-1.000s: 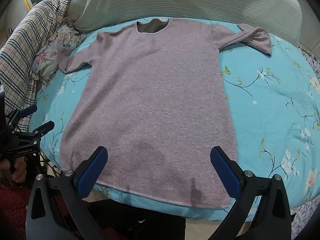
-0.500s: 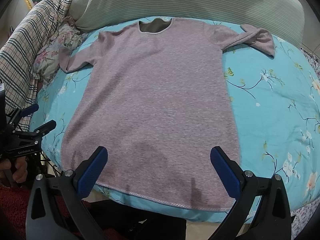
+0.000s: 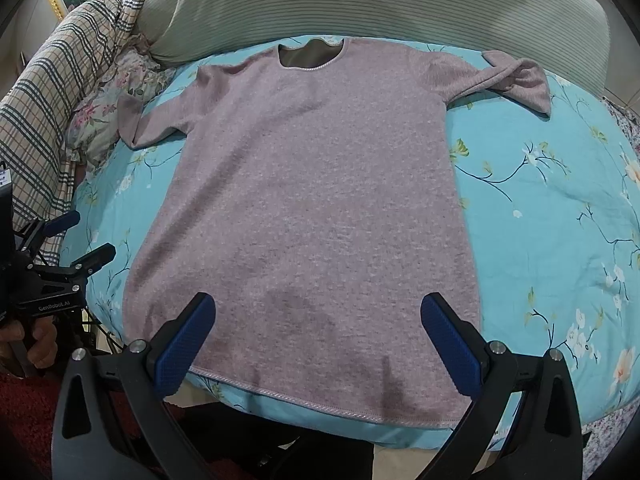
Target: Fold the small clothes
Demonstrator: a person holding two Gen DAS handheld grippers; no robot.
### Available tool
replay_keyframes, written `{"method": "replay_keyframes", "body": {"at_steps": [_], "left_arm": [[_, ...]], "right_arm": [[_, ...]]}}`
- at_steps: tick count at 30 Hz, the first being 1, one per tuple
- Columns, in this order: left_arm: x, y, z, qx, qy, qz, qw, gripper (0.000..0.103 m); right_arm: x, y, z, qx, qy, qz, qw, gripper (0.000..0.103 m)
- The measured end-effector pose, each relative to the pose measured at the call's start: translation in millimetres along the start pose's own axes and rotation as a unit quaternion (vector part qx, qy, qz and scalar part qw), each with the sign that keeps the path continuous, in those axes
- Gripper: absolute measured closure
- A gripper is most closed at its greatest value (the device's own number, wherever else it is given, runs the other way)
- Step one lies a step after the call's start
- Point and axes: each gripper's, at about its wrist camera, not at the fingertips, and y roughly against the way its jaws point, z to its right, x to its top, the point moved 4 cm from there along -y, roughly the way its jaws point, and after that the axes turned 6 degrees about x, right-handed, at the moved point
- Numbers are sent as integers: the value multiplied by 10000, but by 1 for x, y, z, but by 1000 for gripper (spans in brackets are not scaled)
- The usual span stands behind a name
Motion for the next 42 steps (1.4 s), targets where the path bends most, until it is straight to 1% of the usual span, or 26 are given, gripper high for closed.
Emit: {"method": "replay_keyframes", "body": {"at_steps": [2, 3, 5, 8, 9, 10, 12, 15, 21, 25, 29, 33, 35, 36, 39, 42], "left_arm": [[0, -1, -1, -63, 7, -99, 9999, 5], [0, -2, 0, -59, 2, -96, 9999, 5], [1, -2, 1, -56, -1, -110, 9999, 5], [-1, -4, -2, -229, 6, -402, 9989, 5], [0, -4, -1, -234, 4, -407, 9989, 5], [-1, -4, -2, -309, 16, -498, 9983, 5], [0, -4, -3, -210, 7, -337, 9992, 5], [1, -5, -4, -161, 18, -257, 9995, 5], [2, -10, -4, -174, 49, -271, 9995, 5], [6, -14, -1, -134, 21, -266, 9996, 5], [11, -20, 1, -125, 52, -302, 9995, 5], [19, -30, 0, -154, 154, -390, 9990, 5], [25, -35, -2, -100, 255, -418, 9988, 5], [29, -38, -4, -149, 350, -412, 9984, 5], [42, -48, -8, -307, 614, -442, 9967, 5], [54, -58, -9, -274, 674, -551, 9958, 5]], "right_arm": [[0, 0, 0, 10, -4, 6, 10000, 1], [1, 0, 0, 48, -39, -18, 10000, 1], [3, 0, 0, -10, 0, -2, 10000, 1], [3, 0, 0, -58, 23, -18, 10000, 1], [3, 0, 0, -44, 21, -9, 10000, 1], [4, 0, 0, -9, -5, -28, 10000, 1], [5, 0, 1, 81, -73, -35, 9999, 1], [7, 0, 2, 240, -180, -10, 9995, 1], [12, -2, 7, 300, -245, 42, 9992, 1], [15, -7, 12, 304, -294, -52, 9991, 1], [21, -10, 23, 374, -420, -22, 9984, 1], [37, -11, 49, 434, -714, 90, 9965, 1], [46, -13, 64, 433, -904, 72, 9949, 1], [51, -14, 74, 454, -1013, 95, 9938, 1], [70, -15, 103, 458, -1245, 228, 9909, 1], [93, -16, 137, 483, -1446, 437, 9873, 4]]}}
